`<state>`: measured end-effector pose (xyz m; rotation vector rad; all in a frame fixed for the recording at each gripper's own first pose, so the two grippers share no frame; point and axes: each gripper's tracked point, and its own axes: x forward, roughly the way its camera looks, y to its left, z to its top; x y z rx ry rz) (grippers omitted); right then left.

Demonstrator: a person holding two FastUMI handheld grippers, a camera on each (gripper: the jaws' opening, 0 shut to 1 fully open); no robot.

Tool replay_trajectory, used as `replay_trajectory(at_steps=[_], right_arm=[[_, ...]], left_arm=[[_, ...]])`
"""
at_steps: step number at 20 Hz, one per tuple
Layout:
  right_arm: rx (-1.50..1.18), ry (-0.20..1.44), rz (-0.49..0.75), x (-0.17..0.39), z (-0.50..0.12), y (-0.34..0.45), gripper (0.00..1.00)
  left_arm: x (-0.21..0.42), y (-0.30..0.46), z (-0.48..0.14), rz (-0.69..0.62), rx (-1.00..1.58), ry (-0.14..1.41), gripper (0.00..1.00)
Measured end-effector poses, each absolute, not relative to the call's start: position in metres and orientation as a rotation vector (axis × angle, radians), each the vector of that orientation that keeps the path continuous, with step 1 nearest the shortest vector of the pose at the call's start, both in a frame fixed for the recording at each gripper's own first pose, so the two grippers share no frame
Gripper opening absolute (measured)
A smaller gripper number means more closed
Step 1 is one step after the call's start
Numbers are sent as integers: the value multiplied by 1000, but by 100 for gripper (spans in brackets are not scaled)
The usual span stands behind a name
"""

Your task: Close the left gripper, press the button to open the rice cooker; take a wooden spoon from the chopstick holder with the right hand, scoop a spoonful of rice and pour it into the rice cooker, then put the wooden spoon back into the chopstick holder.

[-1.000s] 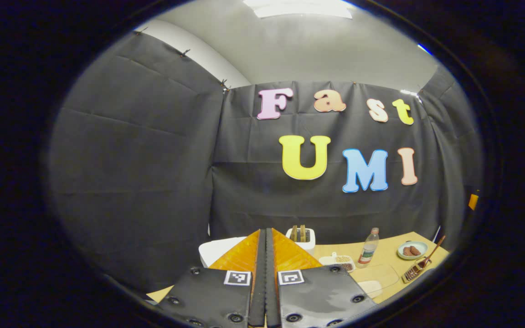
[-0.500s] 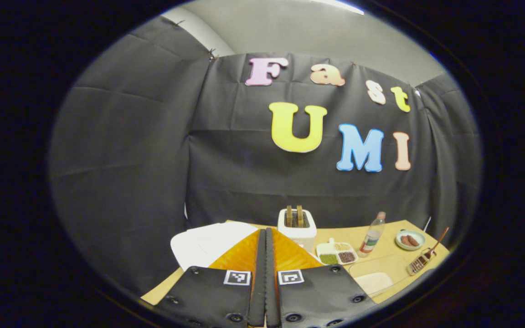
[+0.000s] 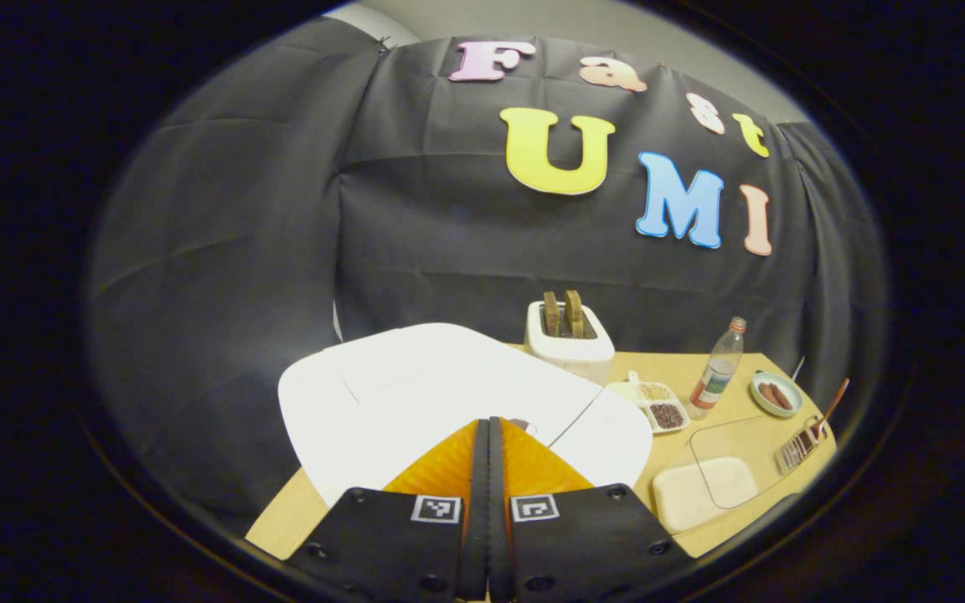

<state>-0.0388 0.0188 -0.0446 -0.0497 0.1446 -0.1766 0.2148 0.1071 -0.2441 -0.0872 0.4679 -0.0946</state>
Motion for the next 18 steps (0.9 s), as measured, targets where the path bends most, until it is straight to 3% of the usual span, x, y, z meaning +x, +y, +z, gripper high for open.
replay_trajectory(at_steps=[11, 18], right_arm=[[-81, 117, -145, -34, -39, 37, 95], [-71, 104, -139, -24, -39, 16, 95]], left_arm=[[214, 108, -234, -83, 2, 426, 8], [219, 127, -139, -1, 35, 253, 8]])
